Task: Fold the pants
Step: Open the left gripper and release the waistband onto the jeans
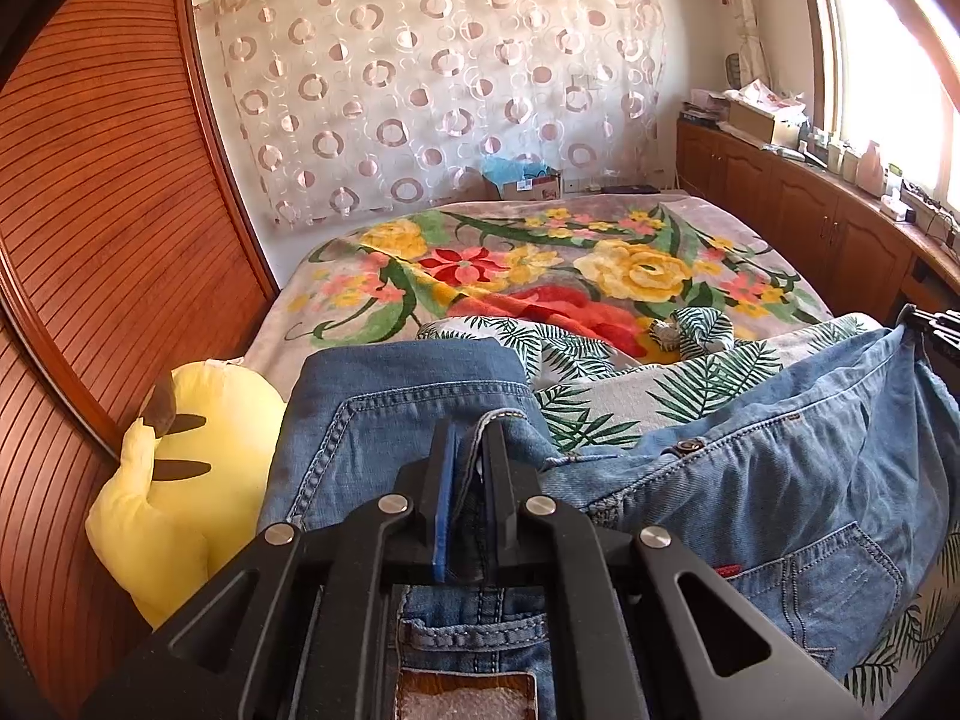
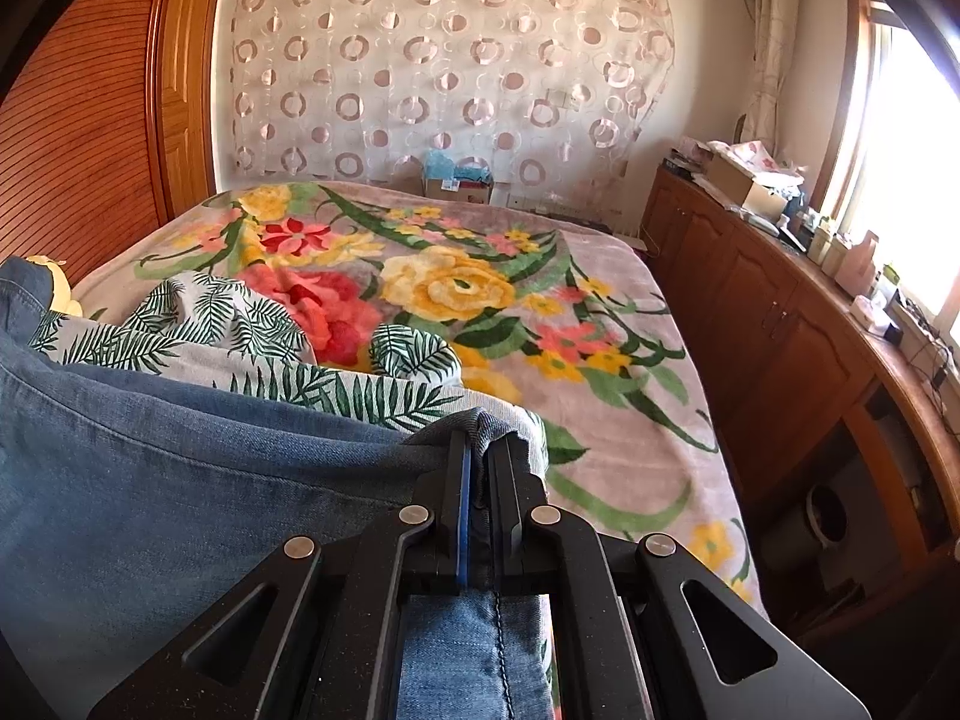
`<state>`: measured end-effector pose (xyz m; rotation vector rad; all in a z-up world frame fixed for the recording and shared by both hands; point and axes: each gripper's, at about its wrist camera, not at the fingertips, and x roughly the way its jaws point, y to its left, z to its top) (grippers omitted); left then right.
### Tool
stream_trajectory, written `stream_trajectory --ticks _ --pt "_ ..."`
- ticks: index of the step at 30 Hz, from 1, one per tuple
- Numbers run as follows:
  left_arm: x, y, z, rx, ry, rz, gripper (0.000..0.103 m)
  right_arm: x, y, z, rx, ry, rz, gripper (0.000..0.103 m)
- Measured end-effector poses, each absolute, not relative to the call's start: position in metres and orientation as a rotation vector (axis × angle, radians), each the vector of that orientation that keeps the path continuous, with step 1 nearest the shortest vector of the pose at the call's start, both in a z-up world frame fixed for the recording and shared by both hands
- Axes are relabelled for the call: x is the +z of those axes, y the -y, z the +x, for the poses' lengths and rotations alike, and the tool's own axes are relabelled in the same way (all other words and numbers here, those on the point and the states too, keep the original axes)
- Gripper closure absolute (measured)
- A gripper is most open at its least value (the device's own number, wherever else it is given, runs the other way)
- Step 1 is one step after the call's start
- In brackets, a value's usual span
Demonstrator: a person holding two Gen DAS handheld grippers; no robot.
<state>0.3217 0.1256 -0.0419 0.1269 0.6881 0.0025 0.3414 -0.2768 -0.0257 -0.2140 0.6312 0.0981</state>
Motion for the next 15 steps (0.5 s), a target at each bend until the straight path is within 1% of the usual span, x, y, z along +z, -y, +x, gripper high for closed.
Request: stream_trajectory --ticks 5,8,10,14,15 --pt "-0.041 -0.129 0.314 -0.003 -0.689 0.108 0.09 -0.022 0.281 0.344 0.101 -0.645 -0.203 0.098" --pt "-0.038 -0.131 0.309 0.007 -0.683 0.108 0.081 -0.022 0.28 0.346 0.1 -0.646 -0.199 0.098" --pt "-0.034 -0.131 0.303 0.003 -0.673 0.102 0.066 -0.022 0.281 0.345 0.103 -0.646 -0.188 0.098" --pt "-0.032 -0.129 0.298 -0.025 -0.673 0.091 0.044 -0.024 0.284 0.346 0.114 -0.645 -0.139 0.098" --pt "-0.033 -0.128 0.297 -0.03 -0.675 0.091 0.031 -0.024 0.285 0.346 0.12 -0.644 -0.132 0.098"
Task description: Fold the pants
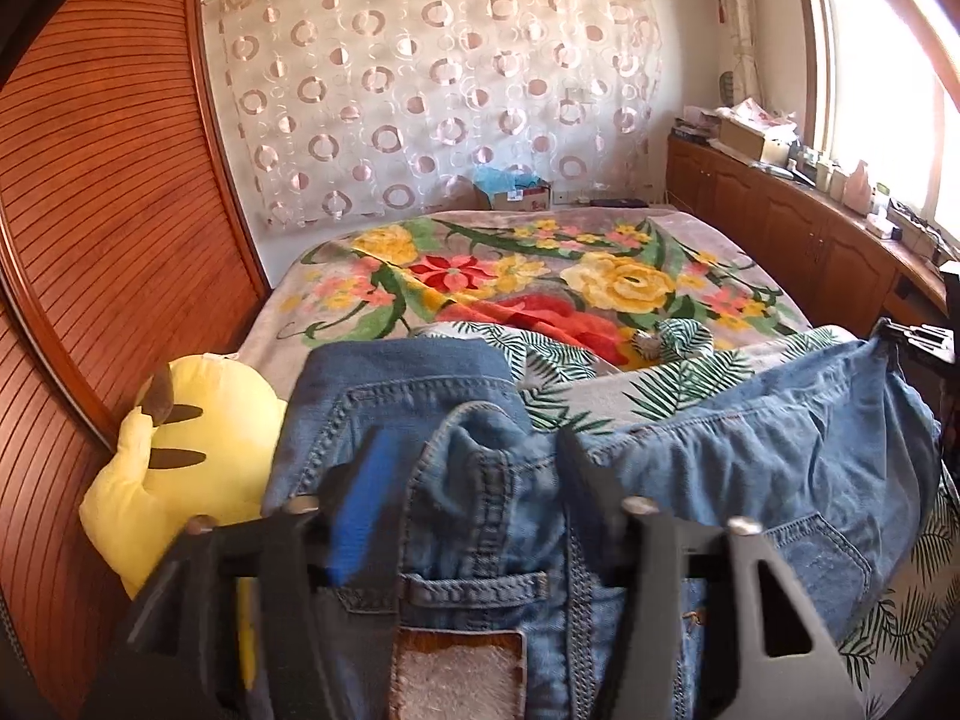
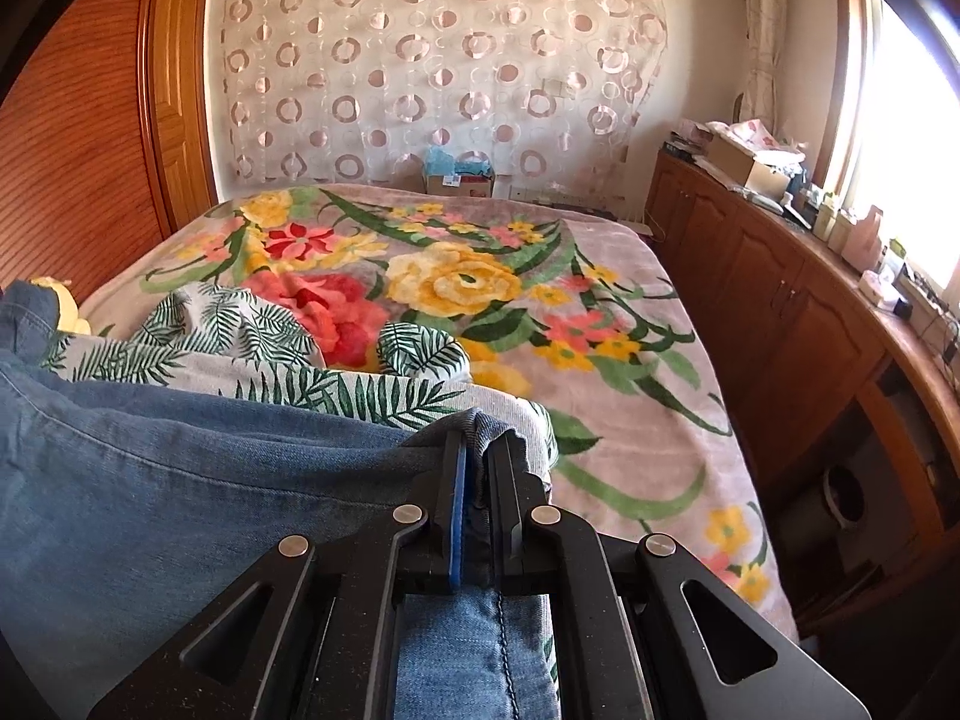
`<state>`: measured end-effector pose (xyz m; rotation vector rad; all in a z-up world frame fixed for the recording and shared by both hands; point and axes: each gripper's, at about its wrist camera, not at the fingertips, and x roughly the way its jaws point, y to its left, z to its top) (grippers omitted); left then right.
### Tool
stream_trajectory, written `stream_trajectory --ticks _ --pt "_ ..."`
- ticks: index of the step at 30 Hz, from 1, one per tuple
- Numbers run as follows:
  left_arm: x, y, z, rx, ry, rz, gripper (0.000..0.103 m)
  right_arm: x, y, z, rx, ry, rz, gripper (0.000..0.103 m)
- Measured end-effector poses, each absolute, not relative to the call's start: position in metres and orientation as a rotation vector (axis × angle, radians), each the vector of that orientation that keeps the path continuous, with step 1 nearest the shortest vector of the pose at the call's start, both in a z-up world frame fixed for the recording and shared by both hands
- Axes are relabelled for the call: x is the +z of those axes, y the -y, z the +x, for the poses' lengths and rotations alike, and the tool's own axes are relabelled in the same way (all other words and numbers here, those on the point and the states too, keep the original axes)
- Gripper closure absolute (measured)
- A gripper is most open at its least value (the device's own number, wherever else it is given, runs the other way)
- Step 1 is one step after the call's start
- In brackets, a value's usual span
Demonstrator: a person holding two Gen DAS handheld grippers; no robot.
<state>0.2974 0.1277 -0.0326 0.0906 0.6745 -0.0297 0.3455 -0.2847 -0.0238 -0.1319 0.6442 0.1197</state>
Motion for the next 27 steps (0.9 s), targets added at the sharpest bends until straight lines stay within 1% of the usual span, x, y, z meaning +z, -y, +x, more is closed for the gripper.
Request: stream_trajectory --ticks 1,2,4,5,7,8,13,21,27 --pt "-0.034 -0.125 0.297 -0.043 -0.677 0.085 0.021 -0.023 0.285 0.344 0.121 -0.64 -0.133 0.098" --pt "-0.035 -0.122 0.296 -0.058 -0.68 0.078 0.02 -0.023 0.286 0.343 0.121 -0.637 -0.133 0.098" --pt "-0.038 -0.115 0.295 -0.076 -0.69 0.078 0.02 -0.022 0.287 0.34 0.108 -0.632 -0.131 0.088" --pt "-0.039 -0.111 0.294 -0.08 -0.688 0.081 0.02 -0.021 0.287 0.339 0.101 -0.632 -0.131 0.084" --pt "-0.04 -0.104 0.293 -0.098 -0.686 0.077 0.02 -0.019 0.289 0.335 0.103 -0.629 -0.117 0.07" --pt "-0.041 -0.099 0.292 -0.107 -0.685 0.075 0.02 -0.018 0.289 0.333 0.104 -0.623 -0.108 0.069" --pt "-0.045 -0.074 0.294 -0.17 -0.698 0.099 0.02 -0.021 0.291 0.328 0.123 -0.629 -0.097 0.065" --pt "-0.058 -0.042 0.301 -0.241 -0.726 0.113 0.02 -0.028 0.296 0.348 0.17 -0.699 -0.053 0.064" --pt "-0.065 -0.024 0.305 -0.274 -0.747 0.13 0.02 -0.029 0.294 0.365 0.186 -0.759 -0.081 0.065"
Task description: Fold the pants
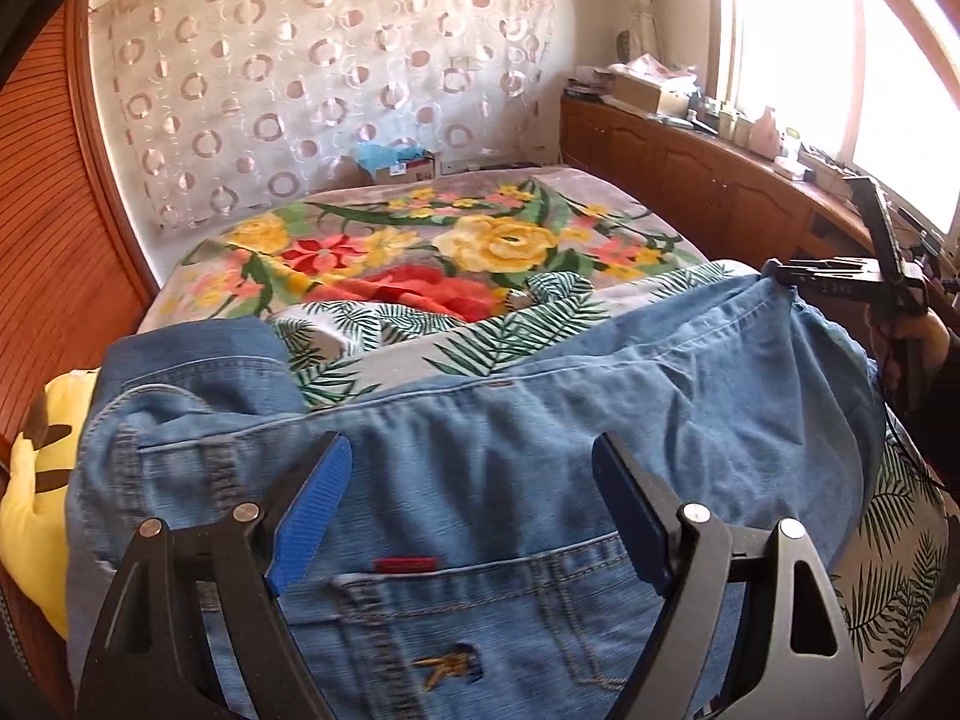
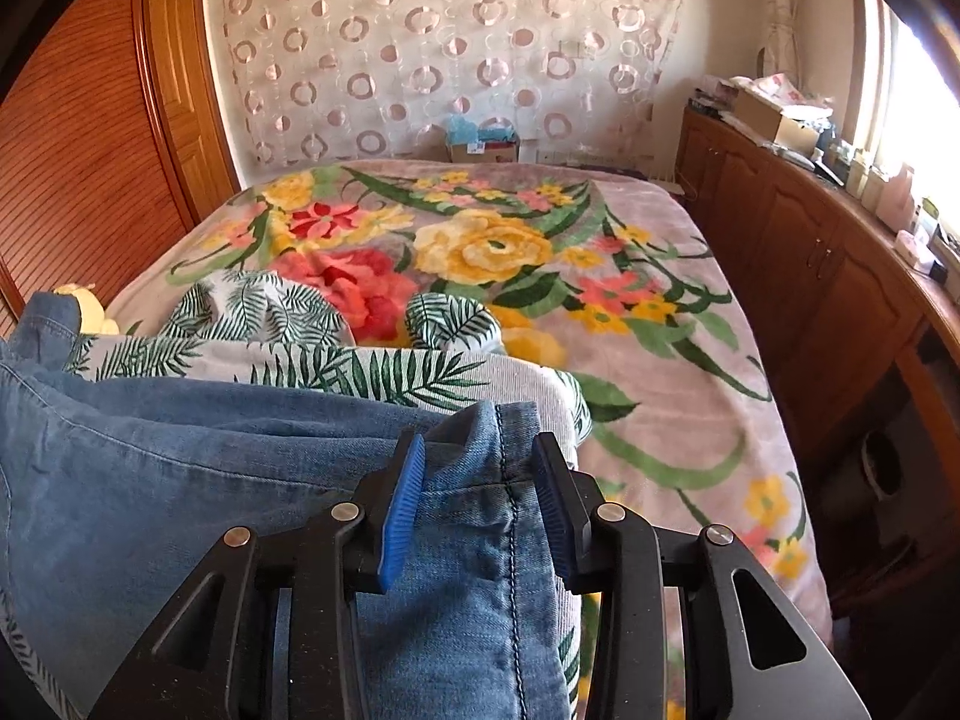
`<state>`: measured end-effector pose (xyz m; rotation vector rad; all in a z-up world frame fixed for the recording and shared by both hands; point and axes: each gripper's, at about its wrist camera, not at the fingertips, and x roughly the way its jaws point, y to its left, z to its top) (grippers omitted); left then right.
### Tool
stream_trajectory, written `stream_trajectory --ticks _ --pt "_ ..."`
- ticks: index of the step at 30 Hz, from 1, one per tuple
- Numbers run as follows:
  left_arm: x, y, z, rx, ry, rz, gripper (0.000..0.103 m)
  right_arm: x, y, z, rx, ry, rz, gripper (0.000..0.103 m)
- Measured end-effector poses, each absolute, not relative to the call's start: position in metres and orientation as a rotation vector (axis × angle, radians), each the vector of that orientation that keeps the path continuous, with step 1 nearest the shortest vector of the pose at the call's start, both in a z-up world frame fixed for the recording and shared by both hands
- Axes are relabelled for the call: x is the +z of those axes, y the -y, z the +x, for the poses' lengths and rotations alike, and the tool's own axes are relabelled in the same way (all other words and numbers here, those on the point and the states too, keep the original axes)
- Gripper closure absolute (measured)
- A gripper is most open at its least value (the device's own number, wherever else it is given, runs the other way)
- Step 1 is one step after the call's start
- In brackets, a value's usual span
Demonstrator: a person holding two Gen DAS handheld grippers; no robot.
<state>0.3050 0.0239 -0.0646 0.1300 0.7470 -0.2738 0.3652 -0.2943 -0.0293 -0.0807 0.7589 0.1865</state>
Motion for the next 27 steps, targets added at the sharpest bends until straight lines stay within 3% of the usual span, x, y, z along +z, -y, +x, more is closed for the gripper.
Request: stream_trajectory --ticks 2,4,5,14,20,27 --pt "-0.065 -0.019 0.307 -0.285 -0.752 0.138 0.02 -0.028 0.296 0.368 0.194 -0.77 -0.081 0.066" --pt "-0.064 -0.014 0.309 -0.297 -0.753 0.148 0.02 -0.027 0.296 0.368 0.231 -0.778 -0.073 0.096" --pt "-0.062 -0.011 0.312 -0.312 -0.753 0.153 0.02 -0.026 0.296 0.369 0.235 -0.774 -0.08 0.099" --pt "-0.069 0.024 0.347 -0.449 -0.844 0.223 0.021 -0.011 0.298 0.348 0.172 -0.631 -0.11 0.102" --pt "-0.095 0.043 0.368 -0.509 -0.963 0.29 0.023 -0.019 0.295 0.336 0.174 -0.632 -0.133 0.102" --pt "-0.102 0.049 0.364 -0.524 -1.005 0.319 0.066 -0.014 0.298 0.338 0.188 -0.62 -0.119 0.102"
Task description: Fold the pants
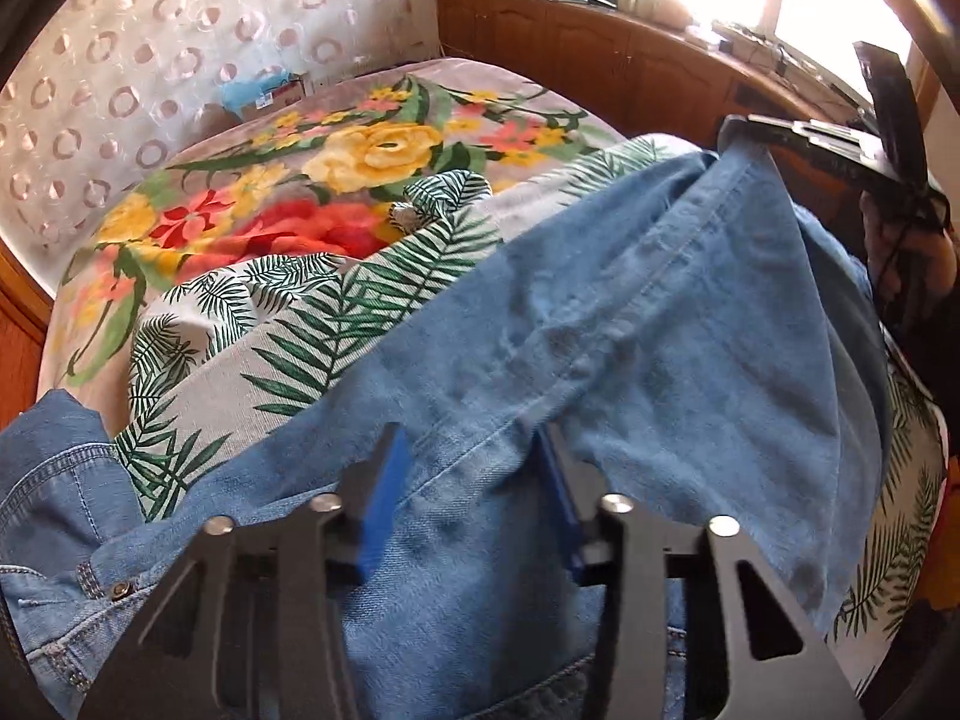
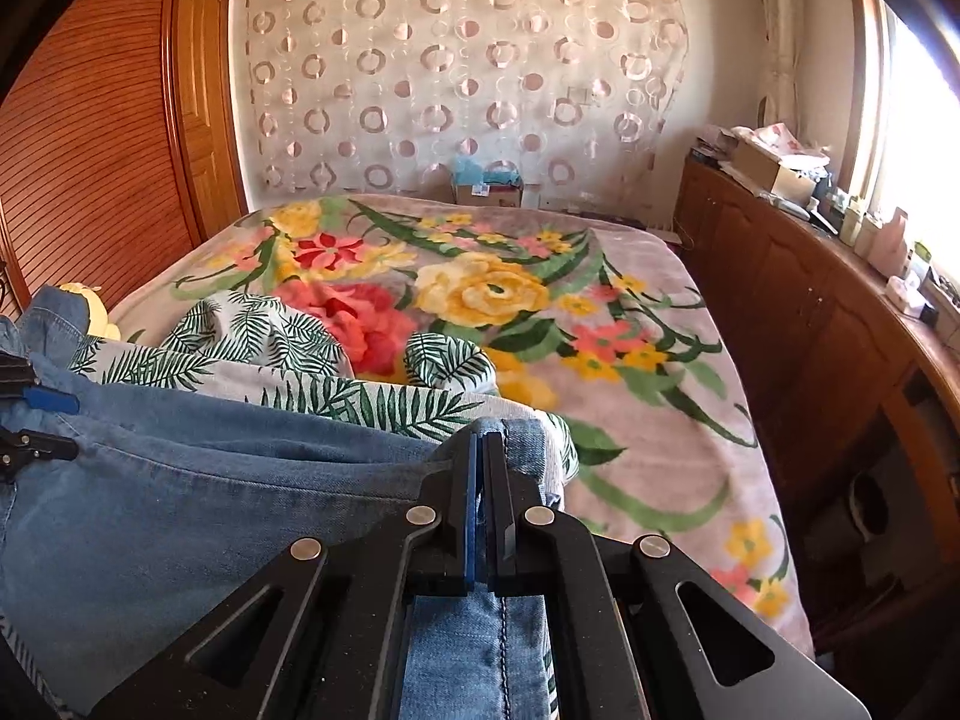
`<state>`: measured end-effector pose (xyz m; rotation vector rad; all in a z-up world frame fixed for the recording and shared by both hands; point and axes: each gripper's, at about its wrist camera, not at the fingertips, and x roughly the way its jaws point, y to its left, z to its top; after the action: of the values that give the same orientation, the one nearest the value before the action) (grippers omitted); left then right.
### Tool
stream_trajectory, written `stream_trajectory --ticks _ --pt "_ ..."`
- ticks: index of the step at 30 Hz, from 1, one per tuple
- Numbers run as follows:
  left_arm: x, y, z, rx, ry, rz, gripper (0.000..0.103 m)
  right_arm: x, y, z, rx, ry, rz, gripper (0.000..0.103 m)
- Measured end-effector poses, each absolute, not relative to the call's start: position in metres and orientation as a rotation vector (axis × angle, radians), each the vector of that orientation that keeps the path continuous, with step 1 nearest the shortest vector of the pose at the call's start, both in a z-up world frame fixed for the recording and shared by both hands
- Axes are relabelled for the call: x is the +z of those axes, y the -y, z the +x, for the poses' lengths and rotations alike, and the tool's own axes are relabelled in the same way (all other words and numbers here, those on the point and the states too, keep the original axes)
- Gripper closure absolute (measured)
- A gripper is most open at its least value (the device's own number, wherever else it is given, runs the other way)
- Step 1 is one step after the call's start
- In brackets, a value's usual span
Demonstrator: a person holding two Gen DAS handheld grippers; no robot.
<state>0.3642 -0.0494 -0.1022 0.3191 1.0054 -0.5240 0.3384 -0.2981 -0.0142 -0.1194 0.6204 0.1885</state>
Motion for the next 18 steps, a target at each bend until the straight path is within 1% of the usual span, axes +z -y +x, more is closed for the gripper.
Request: stream_trajectory --ticks 1,3,4,7,16,18 --pt "-0.103 0.052 0.362 -0.53 -1.008 0.331 0.072 -0.014 0.298 0.338 0.191 -0.619 -0.118 0.102" --pt "-0.105 0.054 0.359 -0.532 -1.013 0.348 0.08 -0.013 0.297 0.337 0.196 -0.615 -0.117 0.102" --pt "-0.106 0.055 0.358 -0.533 -1.014 0.357 0.086 -0.013 0.297 0.336 0.197 -0.612 -0.116 0.102" --pt "-0.102 0.057 0.352 -0.514 -0.983 0.378 0.094 -0.011 0.297 0.333 0.199 -0.602 -0.119 0.102" --pt "-0.033 0.038 0.345 -0.447 -0.787 0.287 0.096 0.01 0.303 0.323 0.206 -0.534 -0.091 0.102" --pt "-0.03 0.034 0.351 -0.43 -0.773 0.277 0.096 0.011 0.299 0.326 0.201 -0.523 -0.097 0.102"
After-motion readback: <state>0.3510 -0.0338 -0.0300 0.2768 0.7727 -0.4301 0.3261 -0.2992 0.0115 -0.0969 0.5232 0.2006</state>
